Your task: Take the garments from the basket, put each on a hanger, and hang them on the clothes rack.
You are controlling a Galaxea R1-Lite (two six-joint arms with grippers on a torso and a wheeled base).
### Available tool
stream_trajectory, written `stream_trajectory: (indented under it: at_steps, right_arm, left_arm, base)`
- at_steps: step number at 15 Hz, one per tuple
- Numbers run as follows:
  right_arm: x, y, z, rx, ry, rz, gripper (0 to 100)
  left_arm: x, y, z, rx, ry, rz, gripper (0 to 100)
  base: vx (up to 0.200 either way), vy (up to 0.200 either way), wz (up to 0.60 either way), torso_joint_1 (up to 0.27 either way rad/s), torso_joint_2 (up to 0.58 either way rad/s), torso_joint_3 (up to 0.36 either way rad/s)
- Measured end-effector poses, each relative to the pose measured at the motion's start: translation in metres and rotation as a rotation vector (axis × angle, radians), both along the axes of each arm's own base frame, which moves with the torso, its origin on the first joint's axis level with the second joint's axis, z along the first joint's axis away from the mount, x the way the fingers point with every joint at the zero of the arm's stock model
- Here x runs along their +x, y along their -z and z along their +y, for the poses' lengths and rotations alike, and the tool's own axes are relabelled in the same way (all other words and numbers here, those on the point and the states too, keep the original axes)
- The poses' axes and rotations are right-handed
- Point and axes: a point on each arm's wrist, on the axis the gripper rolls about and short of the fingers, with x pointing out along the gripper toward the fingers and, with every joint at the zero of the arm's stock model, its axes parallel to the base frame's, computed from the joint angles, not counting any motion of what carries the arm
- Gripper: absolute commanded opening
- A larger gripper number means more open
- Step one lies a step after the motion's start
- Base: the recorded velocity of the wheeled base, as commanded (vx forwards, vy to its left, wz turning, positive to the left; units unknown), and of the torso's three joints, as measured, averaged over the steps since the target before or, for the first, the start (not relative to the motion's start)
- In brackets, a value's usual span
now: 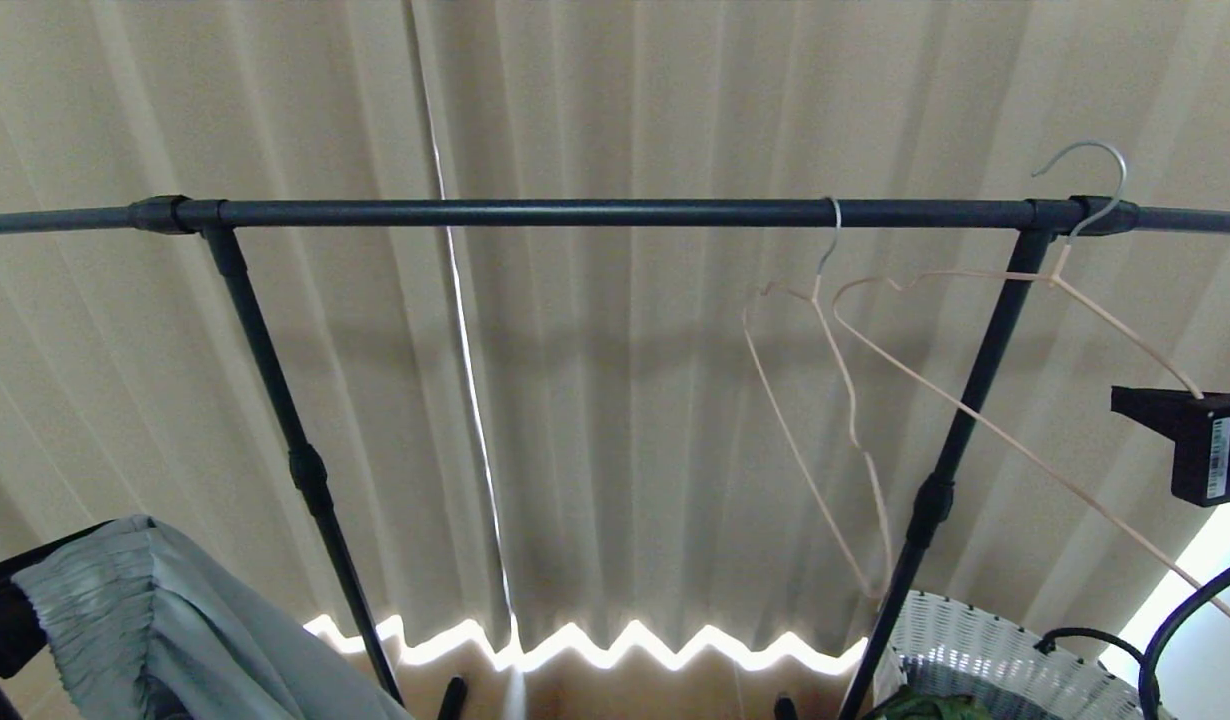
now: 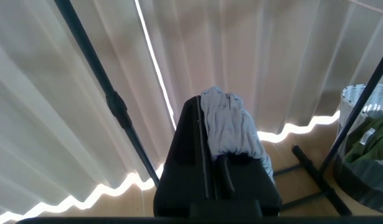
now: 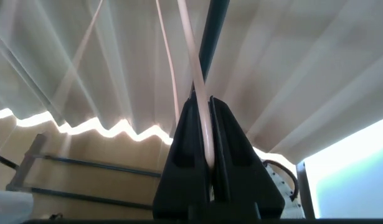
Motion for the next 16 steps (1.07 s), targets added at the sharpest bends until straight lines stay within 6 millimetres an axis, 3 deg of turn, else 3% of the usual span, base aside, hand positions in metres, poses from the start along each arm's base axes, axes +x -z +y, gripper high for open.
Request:
stream_trajectory:
  at_steps: [13,16]
  right_arm:
    - [-0.0006,0.0014,0.0000,0.003,-0.007,0.004,0]
    - [-0.0005,0.0035,0.0001,0.003,-0.009,0.011,0]
  left_arm:
    - [0.0005,0.0043,-0.0001,0.009,0.001,0.015,0]
    - [-0.0001,0.0074,-0.0001,0.021,0.005,0.020,0]
  base:
    - [-0.200,0.000,0.00,-0.001,0.00,0.003]
    - [0.000,0.000,0.00,0.000,0.00,0.000]
